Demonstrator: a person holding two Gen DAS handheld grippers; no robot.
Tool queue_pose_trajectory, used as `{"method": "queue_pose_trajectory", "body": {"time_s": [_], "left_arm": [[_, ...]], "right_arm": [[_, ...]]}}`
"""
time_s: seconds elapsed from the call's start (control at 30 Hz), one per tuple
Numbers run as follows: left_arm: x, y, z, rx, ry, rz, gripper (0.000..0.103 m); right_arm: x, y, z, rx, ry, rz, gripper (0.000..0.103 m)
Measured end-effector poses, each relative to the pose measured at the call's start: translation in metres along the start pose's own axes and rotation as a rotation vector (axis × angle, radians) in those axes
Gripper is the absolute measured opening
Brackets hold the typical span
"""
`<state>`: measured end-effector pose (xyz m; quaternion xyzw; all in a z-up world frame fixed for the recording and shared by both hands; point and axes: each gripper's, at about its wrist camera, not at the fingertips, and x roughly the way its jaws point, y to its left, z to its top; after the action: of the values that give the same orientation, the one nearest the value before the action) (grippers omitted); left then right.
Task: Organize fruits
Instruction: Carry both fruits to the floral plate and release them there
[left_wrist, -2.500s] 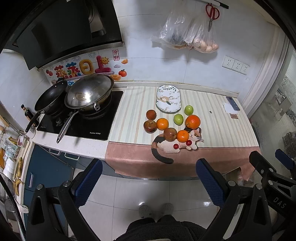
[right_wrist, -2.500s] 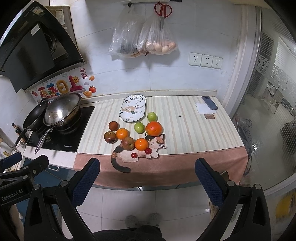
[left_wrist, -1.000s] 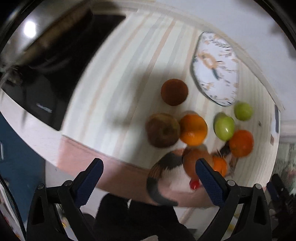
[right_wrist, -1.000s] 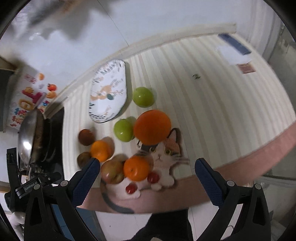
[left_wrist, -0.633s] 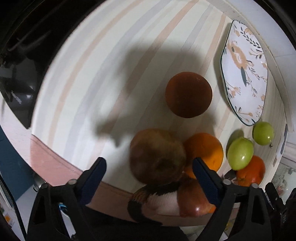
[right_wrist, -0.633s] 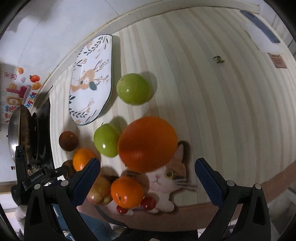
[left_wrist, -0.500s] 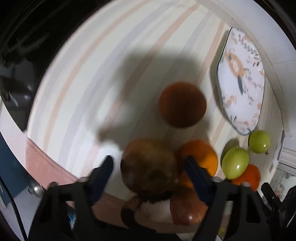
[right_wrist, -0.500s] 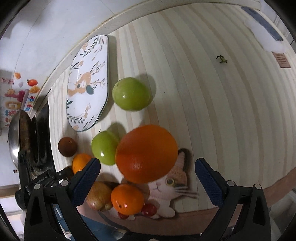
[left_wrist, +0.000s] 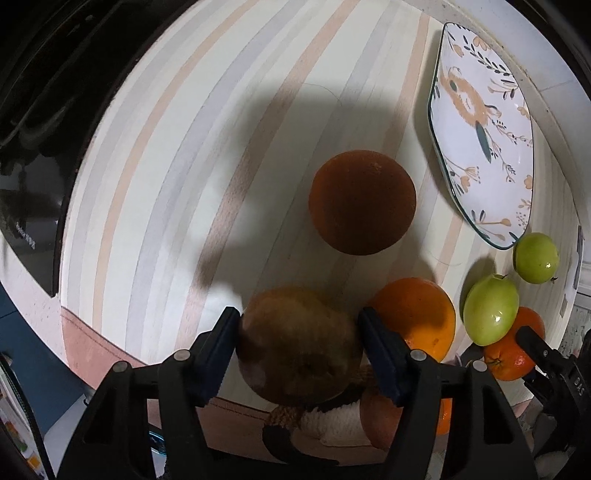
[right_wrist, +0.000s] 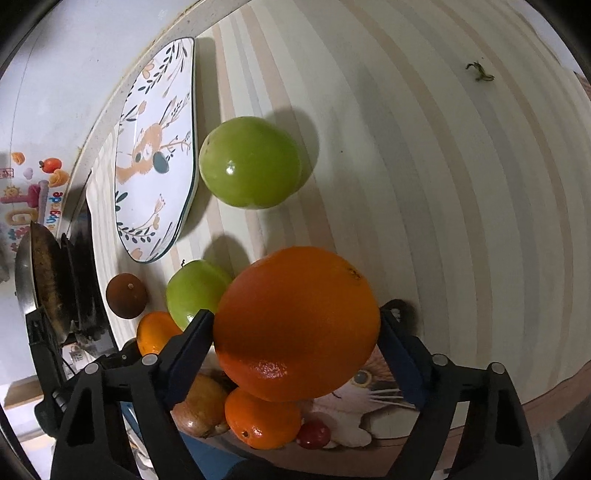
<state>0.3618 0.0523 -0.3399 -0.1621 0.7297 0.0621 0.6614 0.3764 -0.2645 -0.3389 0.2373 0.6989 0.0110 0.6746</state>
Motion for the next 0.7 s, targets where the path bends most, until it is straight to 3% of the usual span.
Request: {"method": "queue_pose_trajectory", "body": {"time_s": [0.37, 0.5, 0.7], "left_arm": [[0.0, -0.008, -0.001, 0.073, -0.027, 0.058, 0.063], [-0.026, -0.006, -0.005, 0.102, -0.052, 0.038, 0.063], [-0.084, -0.044, 0.011, 0.184, -0.133, -0.044, 0.063]], "right_arm": [[-0.001, 0.004, -0.008, -0.03, -0.003, -0.048, 0.087], [-0.004, 0.004, -0.014, -0.014, 0.006, -0.027, 0.087], [-0.044, 0.023, -0.014, -0.031, -0.015, 0.07, 0.087]]}}
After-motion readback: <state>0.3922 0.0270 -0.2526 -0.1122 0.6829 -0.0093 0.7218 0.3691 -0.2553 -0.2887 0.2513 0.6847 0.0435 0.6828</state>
